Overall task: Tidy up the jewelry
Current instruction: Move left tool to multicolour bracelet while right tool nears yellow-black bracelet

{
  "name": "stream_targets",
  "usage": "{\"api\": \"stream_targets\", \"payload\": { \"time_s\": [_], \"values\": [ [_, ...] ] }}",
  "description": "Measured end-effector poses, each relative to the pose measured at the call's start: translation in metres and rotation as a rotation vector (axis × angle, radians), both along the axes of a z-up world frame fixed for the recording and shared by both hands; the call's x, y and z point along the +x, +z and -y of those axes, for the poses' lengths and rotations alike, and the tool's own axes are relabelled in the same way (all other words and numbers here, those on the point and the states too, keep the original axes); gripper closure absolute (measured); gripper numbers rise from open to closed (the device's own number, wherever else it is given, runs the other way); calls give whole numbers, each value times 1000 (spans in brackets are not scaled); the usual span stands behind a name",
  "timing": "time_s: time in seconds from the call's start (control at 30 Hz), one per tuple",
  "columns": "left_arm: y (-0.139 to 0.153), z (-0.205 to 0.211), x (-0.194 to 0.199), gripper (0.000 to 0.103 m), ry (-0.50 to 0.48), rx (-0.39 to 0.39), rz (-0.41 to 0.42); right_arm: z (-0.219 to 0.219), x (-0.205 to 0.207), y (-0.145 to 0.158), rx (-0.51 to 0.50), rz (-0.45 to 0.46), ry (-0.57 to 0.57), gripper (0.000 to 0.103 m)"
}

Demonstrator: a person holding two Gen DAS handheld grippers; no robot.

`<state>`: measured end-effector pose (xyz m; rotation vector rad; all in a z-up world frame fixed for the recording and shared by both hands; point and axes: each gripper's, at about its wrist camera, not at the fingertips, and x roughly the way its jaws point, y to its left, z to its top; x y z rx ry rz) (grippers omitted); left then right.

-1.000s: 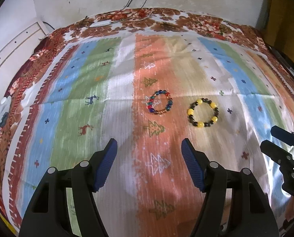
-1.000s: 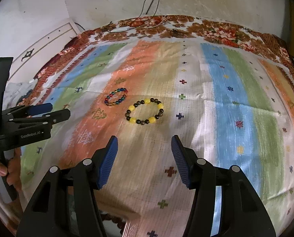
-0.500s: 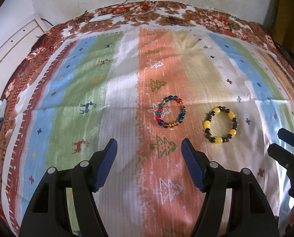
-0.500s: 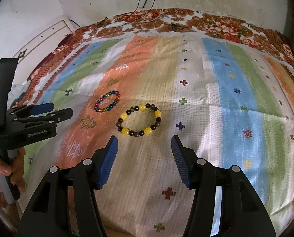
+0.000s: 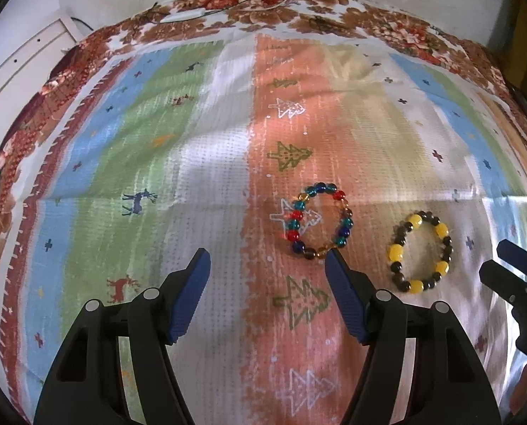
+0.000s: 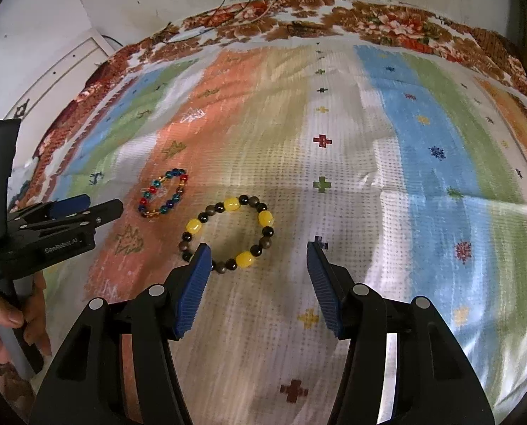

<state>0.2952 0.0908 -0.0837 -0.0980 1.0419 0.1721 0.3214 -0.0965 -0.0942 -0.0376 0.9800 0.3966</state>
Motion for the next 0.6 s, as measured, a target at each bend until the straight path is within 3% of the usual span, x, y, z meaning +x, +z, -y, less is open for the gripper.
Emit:
{"api": "stream_targets", "payload": {
  "time_s": [0.6],
  "values": [
    [-30,-5,35,36,12,37,-64,-14,30,-33,-52,-43,18,47]
  ]
}}
